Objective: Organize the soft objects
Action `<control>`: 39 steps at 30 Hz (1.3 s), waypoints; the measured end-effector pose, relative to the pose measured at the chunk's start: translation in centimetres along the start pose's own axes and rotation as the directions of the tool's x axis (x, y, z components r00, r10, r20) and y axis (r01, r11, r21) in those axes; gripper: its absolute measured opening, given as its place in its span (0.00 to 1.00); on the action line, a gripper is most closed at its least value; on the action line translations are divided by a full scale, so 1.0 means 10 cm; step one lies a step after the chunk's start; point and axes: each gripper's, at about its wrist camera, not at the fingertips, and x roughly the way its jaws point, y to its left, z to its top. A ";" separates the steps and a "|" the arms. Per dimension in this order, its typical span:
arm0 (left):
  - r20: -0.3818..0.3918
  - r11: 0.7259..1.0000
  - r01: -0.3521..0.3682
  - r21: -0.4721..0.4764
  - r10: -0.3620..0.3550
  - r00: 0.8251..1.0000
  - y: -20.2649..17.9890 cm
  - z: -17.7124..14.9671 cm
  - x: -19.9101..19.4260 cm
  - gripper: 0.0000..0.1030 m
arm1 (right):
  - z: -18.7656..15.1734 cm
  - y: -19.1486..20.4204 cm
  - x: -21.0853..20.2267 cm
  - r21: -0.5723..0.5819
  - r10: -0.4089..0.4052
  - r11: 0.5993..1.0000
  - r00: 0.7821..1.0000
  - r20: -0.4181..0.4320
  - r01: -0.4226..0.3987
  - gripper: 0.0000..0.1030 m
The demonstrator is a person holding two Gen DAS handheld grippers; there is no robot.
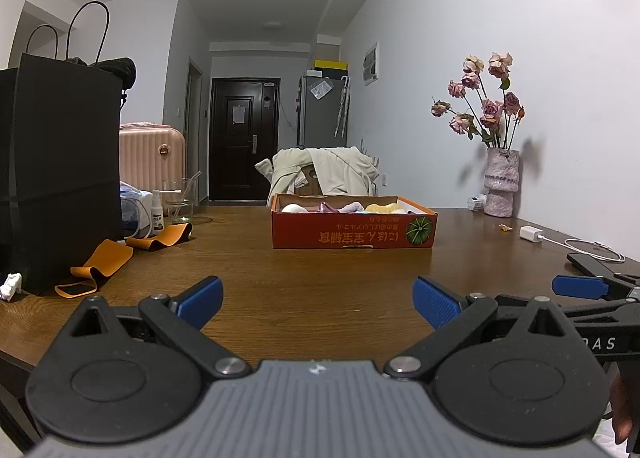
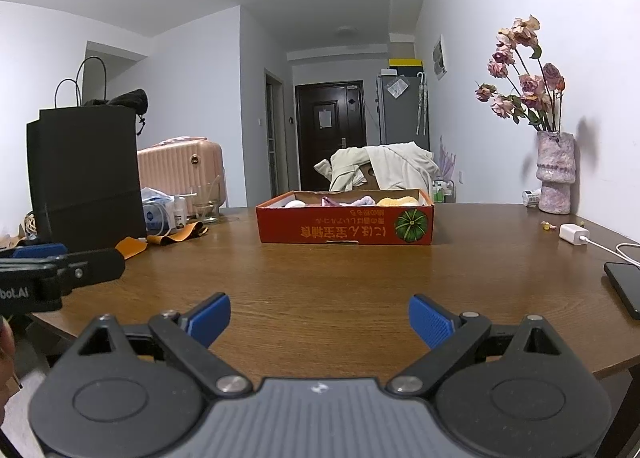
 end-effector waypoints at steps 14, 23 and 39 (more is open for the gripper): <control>0.008 1.000 -0.009 0.007 0.009 1.000 -0.03 0.02 -0.03 1.00 | 0.00 0.02 -0.03 0.003 -0.015 1.000 1.000 0.014 0.015 0.96; 0.011 1.000 -0.012 0.009 0.011 1.000 -0.03 0.01 -0.04 1.00 | -0.01 0.03 -0.03 0.000 -0.014 1.000 1.000 0.013 0.014 0.99; 0.017 1.000 -0.009 0.011 0.009 1.000 -0.05 0.02 -0.06 1.00 | -0.02 0.04 -0.02 -0.003 -0.015 1.000 1.000 0.016 0.015 1.00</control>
